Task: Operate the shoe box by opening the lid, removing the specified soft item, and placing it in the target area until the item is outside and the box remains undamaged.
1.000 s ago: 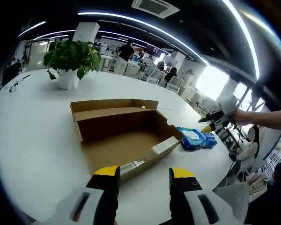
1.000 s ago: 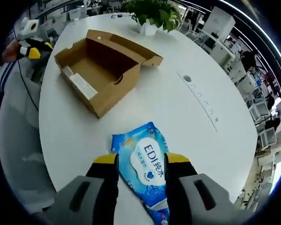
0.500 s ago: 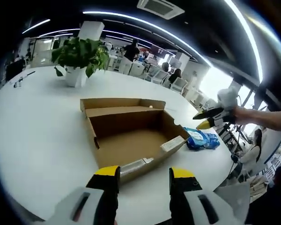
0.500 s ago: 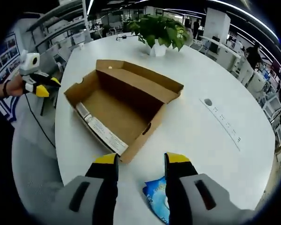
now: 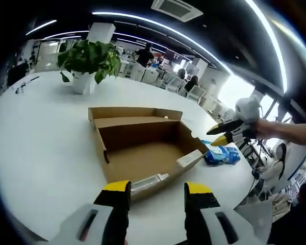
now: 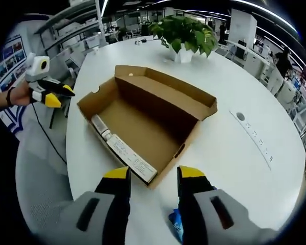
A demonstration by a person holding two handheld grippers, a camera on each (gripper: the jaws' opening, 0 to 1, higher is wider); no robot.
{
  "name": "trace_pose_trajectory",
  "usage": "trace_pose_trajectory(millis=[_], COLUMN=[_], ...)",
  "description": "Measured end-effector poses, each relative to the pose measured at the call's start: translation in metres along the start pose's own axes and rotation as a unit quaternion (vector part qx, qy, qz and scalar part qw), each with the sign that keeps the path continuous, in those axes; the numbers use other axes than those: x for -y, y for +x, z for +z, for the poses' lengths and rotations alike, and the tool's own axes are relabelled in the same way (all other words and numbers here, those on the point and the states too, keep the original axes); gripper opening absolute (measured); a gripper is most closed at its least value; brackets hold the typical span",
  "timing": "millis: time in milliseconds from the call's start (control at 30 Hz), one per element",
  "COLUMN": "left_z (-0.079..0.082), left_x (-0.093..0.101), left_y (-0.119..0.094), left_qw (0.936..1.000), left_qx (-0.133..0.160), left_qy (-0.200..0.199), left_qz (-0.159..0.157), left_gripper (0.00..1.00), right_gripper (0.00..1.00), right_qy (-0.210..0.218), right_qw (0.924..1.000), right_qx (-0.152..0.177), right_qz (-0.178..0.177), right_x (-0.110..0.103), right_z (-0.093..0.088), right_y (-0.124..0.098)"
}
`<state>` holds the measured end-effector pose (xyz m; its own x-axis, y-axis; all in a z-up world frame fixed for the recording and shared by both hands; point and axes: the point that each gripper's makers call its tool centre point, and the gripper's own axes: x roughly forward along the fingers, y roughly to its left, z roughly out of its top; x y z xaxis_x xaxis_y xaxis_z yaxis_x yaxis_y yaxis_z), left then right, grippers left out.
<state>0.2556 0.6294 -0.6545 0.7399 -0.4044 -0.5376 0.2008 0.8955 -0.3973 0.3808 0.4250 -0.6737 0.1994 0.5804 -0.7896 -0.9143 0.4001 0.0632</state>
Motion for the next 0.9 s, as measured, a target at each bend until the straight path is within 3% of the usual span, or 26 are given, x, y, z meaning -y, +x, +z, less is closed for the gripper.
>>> trace_pose_trajectory(millis=[300, 900], left_z=[-0.003, -0.009], left_x=[-0.003, -0.026], left_y=[0.001, -0.014], left_qw=[0.9999, 0.9985], left_qx=[0.002, 0.012], left_qy=[-0.009, -0.037], left_qz=[0.006, 0.039], left_gripper=[0.42, 0.42], right_gripper=[0.34, 0.40], right_qy=[-0.025, -0.086], right_qw=[0.9994, 0.9912], right_qx=[-0.015, -0.076], right_qz=[0.017, 0.066], right_x=[-0.004, -0.005], right_z=[0.011, 0.009], right_y=[0.017, 0.054])
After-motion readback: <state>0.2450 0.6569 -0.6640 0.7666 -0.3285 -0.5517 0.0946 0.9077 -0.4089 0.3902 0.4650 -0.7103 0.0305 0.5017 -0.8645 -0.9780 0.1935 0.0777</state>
